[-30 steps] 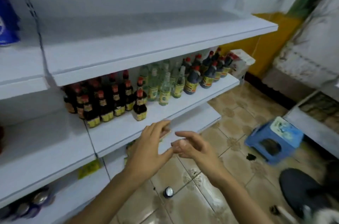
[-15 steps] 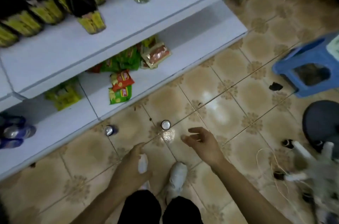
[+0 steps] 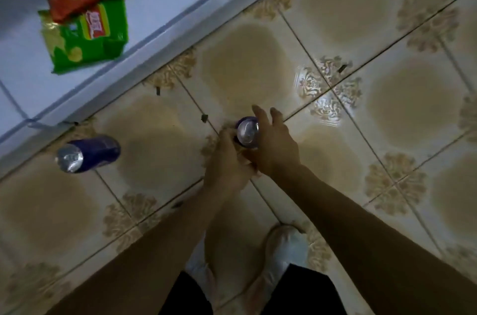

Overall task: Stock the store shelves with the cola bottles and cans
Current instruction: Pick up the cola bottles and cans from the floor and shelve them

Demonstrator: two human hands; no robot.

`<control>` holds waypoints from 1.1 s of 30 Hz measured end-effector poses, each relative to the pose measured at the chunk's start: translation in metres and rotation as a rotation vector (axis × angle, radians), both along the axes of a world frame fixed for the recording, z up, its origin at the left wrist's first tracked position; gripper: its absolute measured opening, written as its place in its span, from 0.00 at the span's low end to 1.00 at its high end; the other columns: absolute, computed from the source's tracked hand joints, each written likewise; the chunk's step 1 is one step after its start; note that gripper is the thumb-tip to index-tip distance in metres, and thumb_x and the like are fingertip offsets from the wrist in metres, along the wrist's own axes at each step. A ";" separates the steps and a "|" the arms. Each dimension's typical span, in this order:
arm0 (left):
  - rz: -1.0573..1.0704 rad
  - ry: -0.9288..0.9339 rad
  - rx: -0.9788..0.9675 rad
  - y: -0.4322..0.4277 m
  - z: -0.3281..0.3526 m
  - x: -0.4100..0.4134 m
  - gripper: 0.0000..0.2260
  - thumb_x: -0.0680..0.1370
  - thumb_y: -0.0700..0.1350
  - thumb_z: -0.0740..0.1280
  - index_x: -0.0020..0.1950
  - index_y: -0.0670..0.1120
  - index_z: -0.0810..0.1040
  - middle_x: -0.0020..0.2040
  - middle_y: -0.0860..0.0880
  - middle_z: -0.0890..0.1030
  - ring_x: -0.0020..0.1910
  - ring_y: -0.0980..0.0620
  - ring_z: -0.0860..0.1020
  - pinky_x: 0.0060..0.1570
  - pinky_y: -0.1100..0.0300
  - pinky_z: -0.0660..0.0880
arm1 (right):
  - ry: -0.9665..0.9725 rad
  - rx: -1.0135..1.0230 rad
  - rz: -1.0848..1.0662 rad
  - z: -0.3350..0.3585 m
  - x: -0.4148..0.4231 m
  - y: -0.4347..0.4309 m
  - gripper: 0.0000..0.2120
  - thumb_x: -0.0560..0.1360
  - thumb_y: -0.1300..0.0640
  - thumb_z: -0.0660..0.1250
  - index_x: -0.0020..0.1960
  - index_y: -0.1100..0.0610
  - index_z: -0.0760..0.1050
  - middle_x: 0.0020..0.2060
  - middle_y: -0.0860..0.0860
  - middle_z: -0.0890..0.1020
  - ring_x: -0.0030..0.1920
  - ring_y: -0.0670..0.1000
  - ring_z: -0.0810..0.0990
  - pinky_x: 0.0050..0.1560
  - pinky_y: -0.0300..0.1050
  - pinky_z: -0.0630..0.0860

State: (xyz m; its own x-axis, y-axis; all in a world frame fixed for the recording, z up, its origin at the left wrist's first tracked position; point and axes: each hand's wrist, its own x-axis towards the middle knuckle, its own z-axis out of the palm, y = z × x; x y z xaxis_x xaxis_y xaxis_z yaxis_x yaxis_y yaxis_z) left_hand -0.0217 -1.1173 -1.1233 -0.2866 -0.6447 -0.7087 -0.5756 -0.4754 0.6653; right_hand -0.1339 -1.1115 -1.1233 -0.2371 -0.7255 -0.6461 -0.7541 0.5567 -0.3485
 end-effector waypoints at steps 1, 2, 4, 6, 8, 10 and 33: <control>-0.010 -0.044 -0.038 0.000 -0.003 0.003 0.28 0.69 0.37 0.75 0.61 0.53 0.65 0.58 0.55 0.76 0.50 0.61 0.77 0.47 0.66 0.76 | 0.047 0.010 0.082 -0.008 0.003 -0.007 0.39 0.73 0.50 0.71 0.76 0.49 0.53 0.74 0.56 0.58 0.68 0.61 0.67 0.56 0.56 0.74; -0.024 -0.072 -0.053 0.002 -0.004 0.006 0.27 0.69 0.39 0.75 0.62 0.52 0.66 0.58 0.56 0.76 0.51 0.61 0.77 0.47 0.67 0.76 | 0.081 0.011 0.153 -0.012 0.007 -0.012 0.37 0.73 0.51 0.71 0.75 0.51 0.55 0.71 0.56 0.63 0.65 0.60 0.70 0.53 0.54 0.74; -0.054 -0.113 -0.037 0.007 0.004 0.014 0.32 0.67 0.43 0.76 0.68 0.50 0.66 0.63 0.54 0.75 0.58 0.54 0.76 0.55 0.55 0.77 | 0.085 0.030 0.207 -0.010 0.009 -0.019 0.33 0.71 0.52 0.72 0.71 0.53 0.59 0.63 0.55 0.69 0.59 0.59 0.73 0.47 0.51 0.74; -0.087 -0.146 -0.019 0.009 0.023 0.024 0.34 0.68 0.44 0.76 0.70 0.48 0.65 0.66 0.49 0.74 0.64 0.48 0.74 0.59 0.47 0.74 | 0.000 0.078 0.072 0.011 0.007 -0.020 0.32 0.69 0.48 0.74 0.67 0.55 0.63 0.57 0.54 0.73 0.55 0.57 0.76 0.46 0.50 0.75; -0.130 -0.196 -0.039 0.010 0.055 0.035 0.37 0.68 0.46 0.76 0.73 0.48 0.62 0.70 0.48 0.70 0.68 0.46 0.70 0.62 0.48 0.72 | -0.171 0.091 -0.175 0.048 0.002 -0.014 0.31 0.67 0.47 0.76 0.64 0.56 0.67 0.52 0.52 0.76 0.50 0.54 0.77 0.47 0.49 0.76; -0.161 -0.244 -0.082 0.010 0.103 0.046 0.44 0.68 0.50 0.77 0.77 0.50 0.55 0.74 0.51 0.62 0.71 0.49 0.63 0.64 0.55 0.68 | -0.391 0.105 -0.400 0.103 -0.007 -0.003 0.27 0.67 0.51 0.77 0.61 0.56 0.70 0.52 0.52 0.78 0.50 0.53 0.78 0.50 0.50 0.79; 0.444 0.947 0.224 0.082 0.731 0.091 0.23 0.63 0.59 0.74 0.53 0.48 0.85 0.45 0.46 0.85 0.40 0.50 0.83 0.44 0.57 0.78 | -1.044 -0.353 -0.470 0.724 0.029 0.047 0.27 0.65 0.28 0.66 0.50 0.48 0.83 0.48 0.57 0.84 0.49 0.55 0.81 0.53 0.52 0.76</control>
